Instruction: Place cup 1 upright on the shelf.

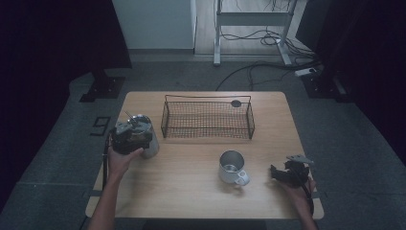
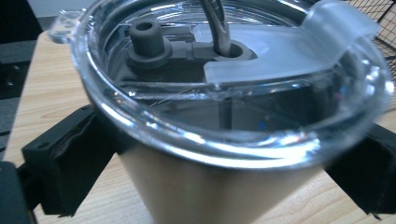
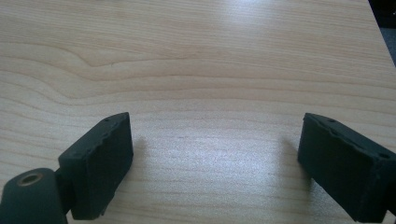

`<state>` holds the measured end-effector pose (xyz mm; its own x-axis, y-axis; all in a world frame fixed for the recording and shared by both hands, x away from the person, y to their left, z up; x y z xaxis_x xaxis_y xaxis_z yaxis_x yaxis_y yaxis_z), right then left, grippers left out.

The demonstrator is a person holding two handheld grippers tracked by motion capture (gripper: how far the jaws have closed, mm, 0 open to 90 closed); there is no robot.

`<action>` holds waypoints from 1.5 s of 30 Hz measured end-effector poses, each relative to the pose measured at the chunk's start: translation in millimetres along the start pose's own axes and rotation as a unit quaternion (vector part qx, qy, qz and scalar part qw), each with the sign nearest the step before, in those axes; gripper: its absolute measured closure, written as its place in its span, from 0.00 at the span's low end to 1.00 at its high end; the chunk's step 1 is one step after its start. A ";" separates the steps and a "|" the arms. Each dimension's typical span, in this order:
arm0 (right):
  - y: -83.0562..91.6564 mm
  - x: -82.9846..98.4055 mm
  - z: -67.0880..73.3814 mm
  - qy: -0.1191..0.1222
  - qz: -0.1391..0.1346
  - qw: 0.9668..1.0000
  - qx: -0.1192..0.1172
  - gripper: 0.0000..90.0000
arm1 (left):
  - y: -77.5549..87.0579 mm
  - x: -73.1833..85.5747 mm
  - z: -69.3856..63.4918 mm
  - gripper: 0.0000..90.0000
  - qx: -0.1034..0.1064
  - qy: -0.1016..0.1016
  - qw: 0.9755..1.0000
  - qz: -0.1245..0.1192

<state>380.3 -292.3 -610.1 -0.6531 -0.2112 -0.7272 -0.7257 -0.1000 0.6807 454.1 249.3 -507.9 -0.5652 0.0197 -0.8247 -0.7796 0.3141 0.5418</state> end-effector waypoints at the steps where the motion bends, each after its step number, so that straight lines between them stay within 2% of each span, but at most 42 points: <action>1: 0.0 0.0 0.0 0.000 0.000 1.000 0.000 0.11 | -1.9 -0.3 0.6 0.02 0.004 0.001 1.000 -0.001; 5: 0.0 -0.1 -0.2 -0.001 -0.001 1.000 0.001 0.12 | -8.3 -1.2 1.5 0.00 0.016 0.009 1.000 -0.006; 12: 0.0 -0.2 -0.2 -0.001 -0.002 1.000 0.001 0.12 | -14.6 -3.6 0.8 0.00 0.018 0.011 1.000 -0.017; 19: 0.1 -0.2 -0.3 -0.002 -0.002 1.000 0.001 0.12 | -15.9 -5.6 -1.5 0.03 0.007 -0.007 1.000 -0.017; 30: 0.2 -0.2 -0.4 -0.002 -0.002 1.000 0.002 0.13 | -13.1 -5.4 -1.3 0.04 0.000 -0.008 1.000 -0.007; 35: 0.2 -0.2 -0.5 -0.002 -0.002 1.000 0.002 0.13 | -9.7 -5.6 -2.7 0.04 -0.008 -0.017 1.000 -0.009; 40: 0.2 -0.2 -0.5 -0.002 -0.002 1.000 0.002 0.13 | -2.5 -11.0 -7.7 0.04 0.003 -0.012 1.000 -0.015; 45: 0.2 -0.2 -0.5 -0.002 -0.003 1.000 0.002 0.13 | 4.6 -16.8 -14.4 0.04 0.005 -0.020 1.000 -0.020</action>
<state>380.4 -292.8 -609.8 -0.6503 -0.2059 -0.7312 -0.7299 -0.0973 0.6766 456.1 236.8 -489.2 -0.5217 0.0439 -0.8520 -0.7988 0.3253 0.5060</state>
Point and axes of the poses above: each handheld gripper's, and its own axes: y roughly backward along the jaws, x roughly out of its underside, z roughly to its left, the point moved 8 cm from there along -y, roughly forward along the jaws, and after that the axes turned 8 degrees about y, right-handed, at the moved point
